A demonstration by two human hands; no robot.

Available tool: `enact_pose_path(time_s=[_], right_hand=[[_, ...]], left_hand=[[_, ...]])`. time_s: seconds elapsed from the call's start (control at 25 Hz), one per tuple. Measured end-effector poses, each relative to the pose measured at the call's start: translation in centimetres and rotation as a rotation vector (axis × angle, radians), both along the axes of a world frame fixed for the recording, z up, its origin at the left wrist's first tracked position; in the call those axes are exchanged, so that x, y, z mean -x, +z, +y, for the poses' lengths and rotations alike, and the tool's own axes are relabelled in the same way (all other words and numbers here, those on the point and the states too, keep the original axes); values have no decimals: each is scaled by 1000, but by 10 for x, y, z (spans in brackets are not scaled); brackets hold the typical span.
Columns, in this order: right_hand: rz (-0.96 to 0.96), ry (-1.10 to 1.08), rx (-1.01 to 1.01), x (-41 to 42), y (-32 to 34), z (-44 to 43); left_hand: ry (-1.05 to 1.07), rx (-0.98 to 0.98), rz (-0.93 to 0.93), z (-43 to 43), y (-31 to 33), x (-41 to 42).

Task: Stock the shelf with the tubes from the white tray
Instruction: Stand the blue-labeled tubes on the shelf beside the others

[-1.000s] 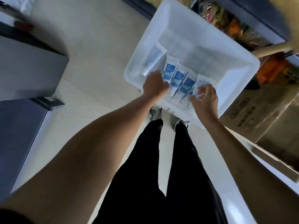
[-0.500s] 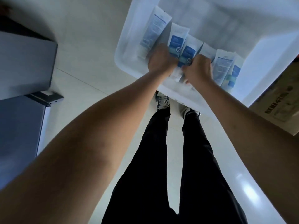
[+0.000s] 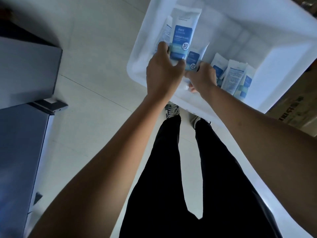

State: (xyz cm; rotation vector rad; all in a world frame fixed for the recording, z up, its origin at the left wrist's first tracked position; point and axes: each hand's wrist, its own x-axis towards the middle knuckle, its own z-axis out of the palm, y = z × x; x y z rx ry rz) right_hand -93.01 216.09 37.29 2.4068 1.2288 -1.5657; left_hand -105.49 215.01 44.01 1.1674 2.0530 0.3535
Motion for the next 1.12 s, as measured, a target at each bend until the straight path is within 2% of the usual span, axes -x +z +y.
enact_pose_path(time_s=[0.24, 0.76, 1.12], right_hand=[[91, -51, -185, -24, 78, -6], [359, -116, -650, -57, 358, -2], [368, -142, -950, -139, 508, 8]], left_hand=[[78, -62, -62, -12, 59, 1], [201, -474, -247, -9, 294, -21], [39, -749, -390, 28, 415, -92]])
